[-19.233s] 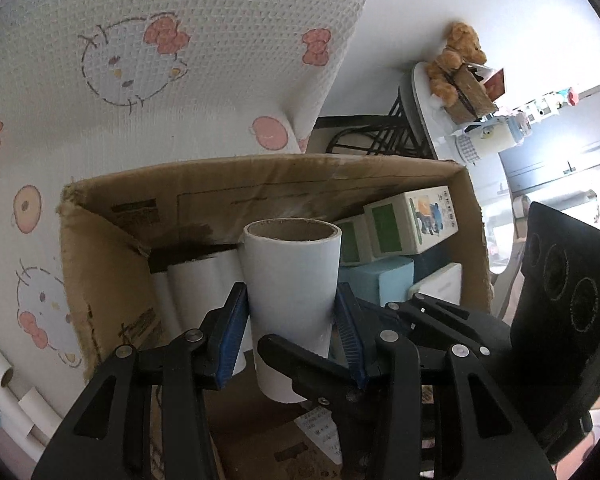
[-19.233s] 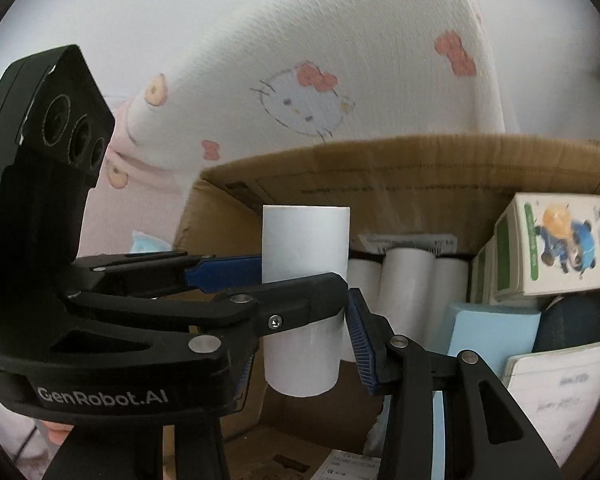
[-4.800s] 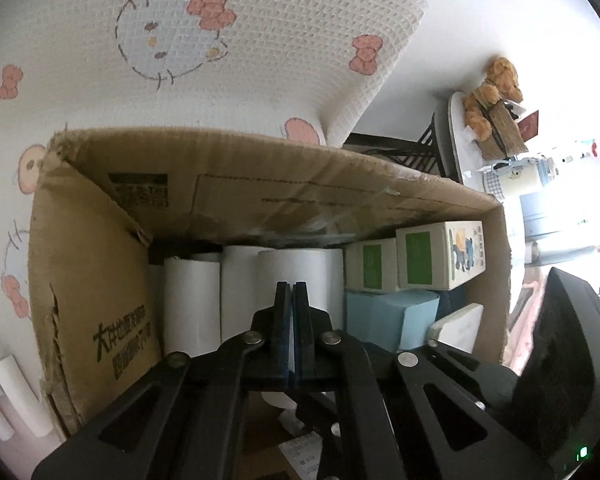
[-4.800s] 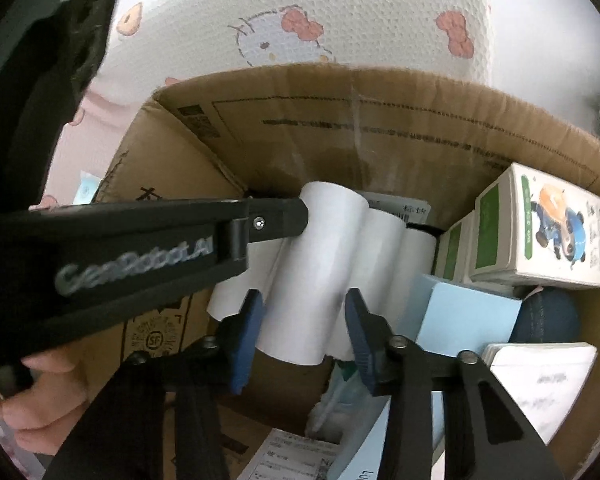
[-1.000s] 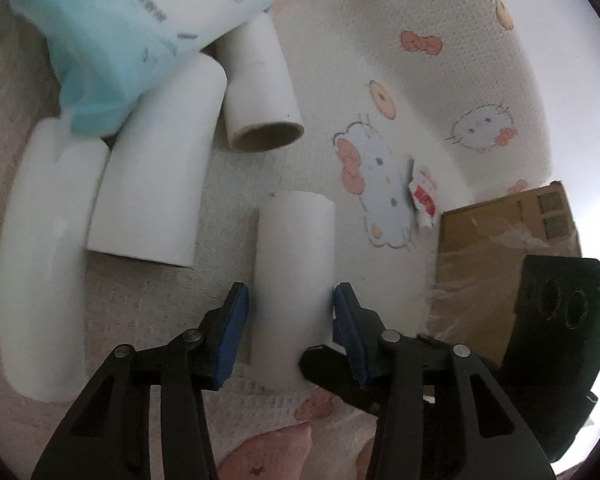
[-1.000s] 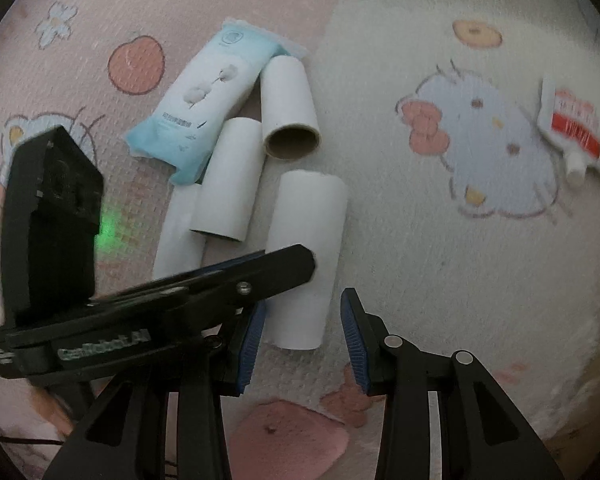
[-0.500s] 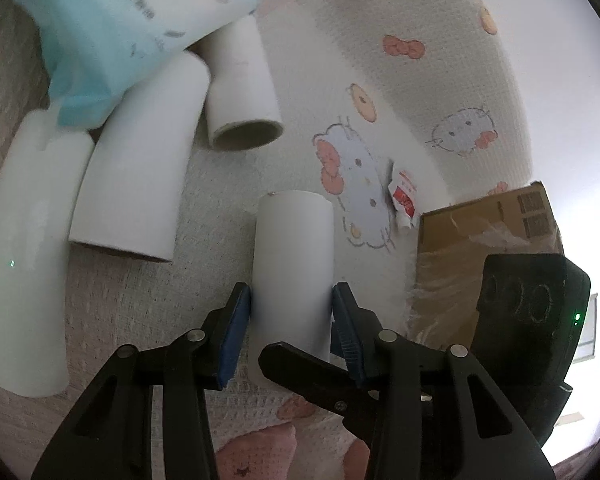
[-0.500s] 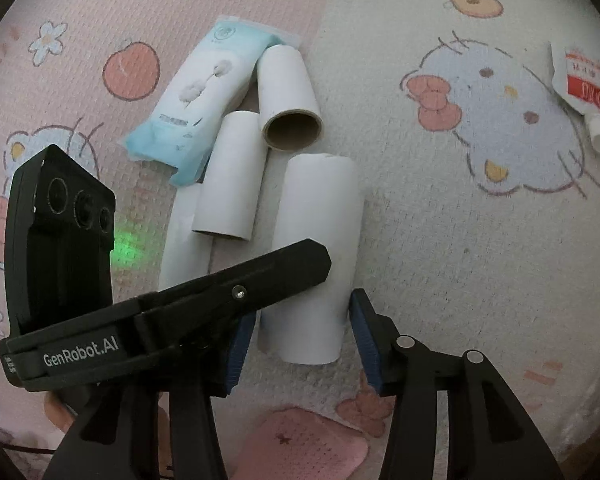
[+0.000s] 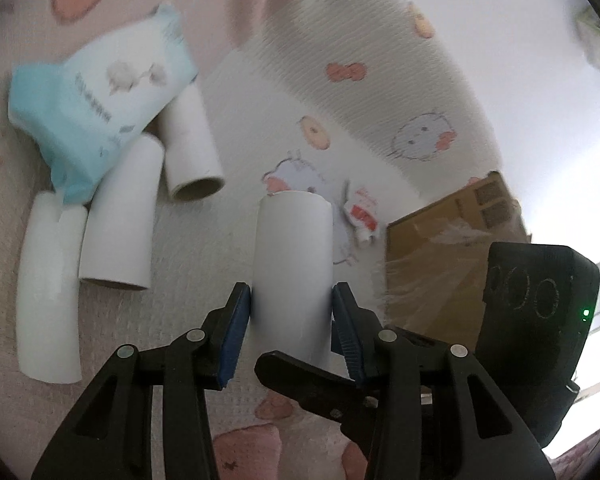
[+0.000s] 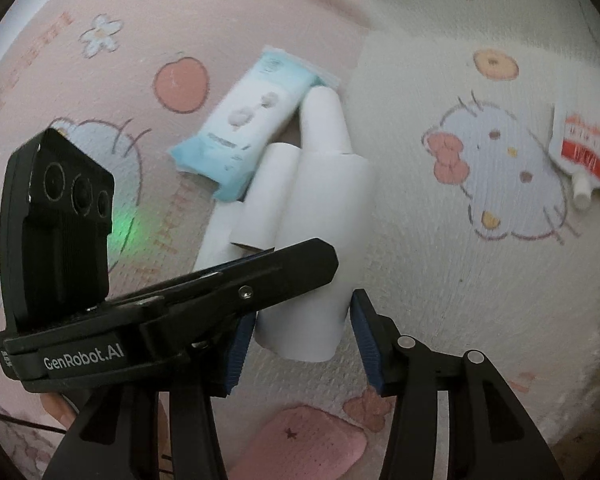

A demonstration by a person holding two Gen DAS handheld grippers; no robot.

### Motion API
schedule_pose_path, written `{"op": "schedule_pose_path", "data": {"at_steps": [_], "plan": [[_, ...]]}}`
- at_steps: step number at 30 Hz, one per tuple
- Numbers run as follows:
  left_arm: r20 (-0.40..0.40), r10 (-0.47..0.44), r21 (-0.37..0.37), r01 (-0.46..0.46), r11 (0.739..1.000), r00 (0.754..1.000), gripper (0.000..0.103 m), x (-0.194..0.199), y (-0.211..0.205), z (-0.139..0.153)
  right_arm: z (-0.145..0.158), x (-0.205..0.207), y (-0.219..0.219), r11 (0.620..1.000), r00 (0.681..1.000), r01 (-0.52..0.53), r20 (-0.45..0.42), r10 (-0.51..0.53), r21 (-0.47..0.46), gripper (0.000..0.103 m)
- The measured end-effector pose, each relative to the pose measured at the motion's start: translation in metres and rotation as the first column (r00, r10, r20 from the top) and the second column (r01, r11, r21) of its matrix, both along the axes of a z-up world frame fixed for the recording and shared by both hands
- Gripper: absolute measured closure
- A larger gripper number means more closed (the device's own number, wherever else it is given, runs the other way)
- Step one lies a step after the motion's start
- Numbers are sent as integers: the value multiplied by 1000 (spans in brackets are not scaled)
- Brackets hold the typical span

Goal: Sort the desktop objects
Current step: 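Close both tools on the standing white roll near the wipes pack, then lift the held roll with both tools and carry it toward the box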

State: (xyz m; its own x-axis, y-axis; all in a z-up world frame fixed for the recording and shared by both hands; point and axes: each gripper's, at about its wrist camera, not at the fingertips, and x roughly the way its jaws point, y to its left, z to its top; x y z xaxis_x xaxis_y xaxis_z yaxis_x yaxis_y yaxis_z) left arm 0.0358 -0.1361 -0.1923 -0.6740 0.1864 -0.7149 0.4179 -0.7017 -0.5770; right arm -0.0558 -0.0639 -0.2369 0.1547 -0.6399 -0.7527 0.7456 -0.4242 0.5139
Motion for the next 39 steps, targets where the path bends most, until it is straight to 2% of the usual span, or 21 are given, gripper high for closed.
{"op": "schedule_pose_path", "data": {"at_steps": [4, 7, 11, 14, 16, 19, 21, 27, 31, 33, 36, 39], "plan": [[-41, -36, -77, 33, 996, 998, 57, 2, 12, 24, 29, -3, 17, 1000, 997, -9, -78, 8, -14, 56], [-83, -52, -104, 43, 994, 995, 57, 5, 18, 42, 51, 1, 26, 999, 991, -4, -132, 0, -31, 56], [-156, -102, -188, 72, 979, 982, 57, 7, 35, 77, 84, 9, 43, 998, 974, -5, -225, -8, -57, 56], [-208, -140, -271, 80, 959, 968, 57, 6, 48, 104, 111, 13, 49, 997, 949, -8, -314, -17, -79, 56], [-231, -169, -343, 83, 936, 958, 57, 4, 58, 121, 130, 13, 54, 995, 935, -7, -353, -29, -100, 56], [-243, -199, -406, 87, 910, 949, 57, -2, 66, 133, 146, 12, 56, 992, 915, -5, -400, -47, -130, 56], [-240, -209, -410, 96, 907, 948, 57, -8, 66, 135, 152, 9, 59, 991, 904, -6, -424, -53, -136, 56], [-207, -246, -427, 139, 894, 947, 57, -14, 75, 133, 151, -2, 65, 992, 910, 11, -410, -62, -127, 56], [-192, -274, -448, 164, 879, 942, 57, -22, 83, 139, 154, -4, 70, 992, 902, 23, -425, -75, -126, 56], [-175, -276, -436, 177, 882, 945, 57, -31, 83, 141, 157, -8, 74, 991, 904, 38, -417, -89, -128, 56], [-160, -280, -374, 205, 904, 947, 57, -52, 79, 147, 161, -22, 80, 987, 917, 81, -377, -129, -140, 56], [-159, -307, -370, 232, 900, 938, 57, -66, 81, 156, 169, -35, 87, 980, 913, 123, -370, -174, -156, 56]]}}
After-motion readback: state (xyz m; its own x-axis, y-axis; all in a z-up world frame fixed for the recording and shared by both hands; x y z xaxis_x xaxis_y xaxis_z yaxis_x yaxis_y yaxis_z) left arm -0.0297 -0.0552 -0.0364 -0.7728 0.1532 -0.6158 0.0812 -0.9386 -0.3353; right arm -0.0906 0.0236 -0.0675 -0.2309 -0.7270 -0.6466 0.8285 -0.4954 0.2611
